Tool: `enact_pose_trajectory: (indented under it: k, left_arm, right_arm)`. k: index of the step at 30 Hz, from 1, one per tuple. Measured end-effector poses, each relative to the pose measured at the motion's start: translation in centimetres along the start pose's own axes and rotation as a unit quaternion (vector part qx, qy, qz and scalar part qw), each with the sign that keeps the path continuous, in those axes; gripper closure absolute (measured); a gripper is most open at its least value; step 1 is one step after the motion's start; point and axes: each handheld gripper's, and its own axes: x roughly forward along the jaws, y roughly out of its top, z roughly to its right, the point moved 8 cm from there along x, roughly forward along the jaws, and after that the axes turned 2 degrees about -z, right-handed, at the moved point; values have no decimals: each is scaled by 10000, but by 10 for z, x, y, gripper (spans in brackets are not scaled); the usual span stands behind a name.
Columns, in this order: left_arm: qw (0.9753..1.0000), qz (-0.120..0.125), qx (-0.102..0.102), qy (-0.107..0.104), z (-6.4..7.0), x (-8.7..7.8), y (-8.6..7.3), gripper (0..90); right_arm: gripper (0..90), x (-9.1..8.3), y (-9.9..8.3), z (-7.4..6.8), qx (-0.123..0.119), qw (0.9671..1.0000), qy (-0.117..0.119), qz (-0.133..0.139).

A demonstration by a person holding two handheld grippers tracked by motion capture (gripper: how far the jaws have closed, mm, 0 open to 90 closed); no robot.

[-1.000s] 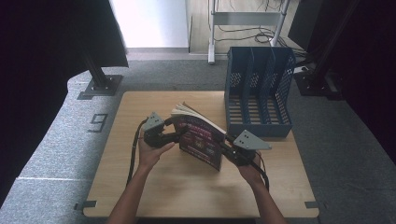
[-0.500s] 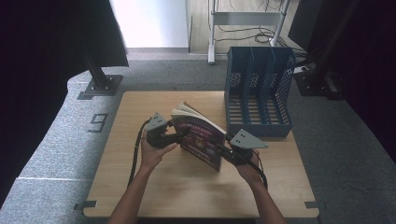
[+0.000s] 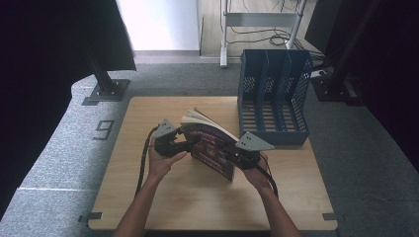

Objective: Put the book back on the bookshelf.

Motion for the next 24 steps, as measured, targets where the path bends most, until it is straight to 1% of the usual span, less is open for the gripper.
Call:
enact_pose_trajectory:
  k: [4,8,12,16,17,18,20,23,24]
  left_arm:
    - [10000,-11,4,22,0,0,0,343]
    - [10000,-19,11,45,0,-2,-2,342]
    - [10000,-39,-15,56,-1,-3,-6,338]
    - [9999,-55,-87,116,-5,-8,-14,335]
    - [9999,-55,-87,116,-5,-8,-14,335]
    - [9998,-77,-149,123,-8,-10,-18,334]
    - [9997,-89,-214,79,-7,-12,-22,330]
    - [9997,-140,-179,91,-7,-14,-26,326]
    - [9996,-171,-178,106,-7,-16,-30,326]
  right_arm:
    - [763,2,-1,0,-4,10000,-7,-33]
    - [791,3,-1,2,103,9999,37,-7]
    - [804,2,-2,2,170,9999,8,18]
    - [809,2,-2,2,201,9998,-28,52]
    - [809,2,-2,2,201,9998,-28,52]
    - [809,3,-1,1,229,9997,10,69]
    - [810,3,-1,1,238,9997,11,71]
    - [810,3,-1,1,241,9997,10,70]
    - [810,3,-1,1,246,9997,-7,72]
